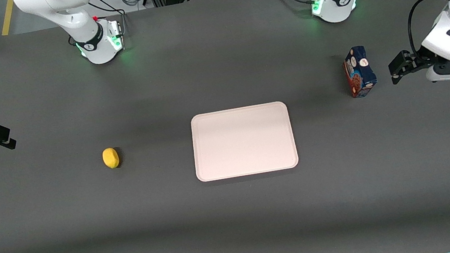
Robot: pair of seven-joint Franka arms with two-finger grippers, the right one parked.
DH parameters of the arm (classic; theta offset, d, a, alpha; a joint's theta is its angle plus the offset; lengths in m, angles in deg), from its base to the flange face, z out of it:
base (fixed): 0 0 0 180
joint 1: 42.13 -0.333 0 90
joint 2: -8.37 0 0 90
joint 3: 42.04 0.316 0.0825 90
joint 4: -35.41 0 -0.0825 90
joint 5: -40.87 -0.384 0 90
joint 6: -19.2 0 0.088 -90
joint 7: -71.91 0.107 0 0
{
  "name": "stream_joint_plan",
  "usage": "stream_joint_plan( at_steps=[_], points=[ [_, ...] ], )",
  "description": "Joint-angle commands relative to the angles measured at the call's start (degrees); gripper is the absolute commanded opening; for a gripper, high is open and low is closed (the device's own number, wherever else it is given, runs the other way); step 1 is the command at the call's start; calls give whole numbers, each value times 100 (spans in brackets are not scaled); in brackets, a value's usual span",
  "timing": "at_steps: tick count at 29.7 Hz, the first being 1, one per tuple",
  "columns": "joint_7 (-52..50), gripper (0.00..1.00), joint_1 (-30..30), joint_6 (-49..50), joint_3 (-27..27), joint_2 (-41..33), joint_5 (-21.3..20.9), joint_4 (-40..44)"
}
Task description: Place cookie box on tray
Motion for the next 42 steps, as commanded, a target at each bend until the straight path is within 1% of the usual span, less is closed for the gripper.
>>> stream_joint_plan(
  at_steps=[1,14,22,28,33,38,42],
  points=[
    [-207,100,0,-509,20,-398,-68,-803],
    [-215,100,-9,-1318,20,-328,-129,-1638],
    [-215,100,-9,-1485,12,-117,-156,-1832],
    [-215,100,-9,-2170,12,-55,-156,-2263],
    [-215,100,-35,-2443,20,138,-156,-2395],
    [-207,100,-35,-3058,12,226,-156,-2781],
    [-207,100,-35,-3120,12,262,-156,-2852]
  ],
)
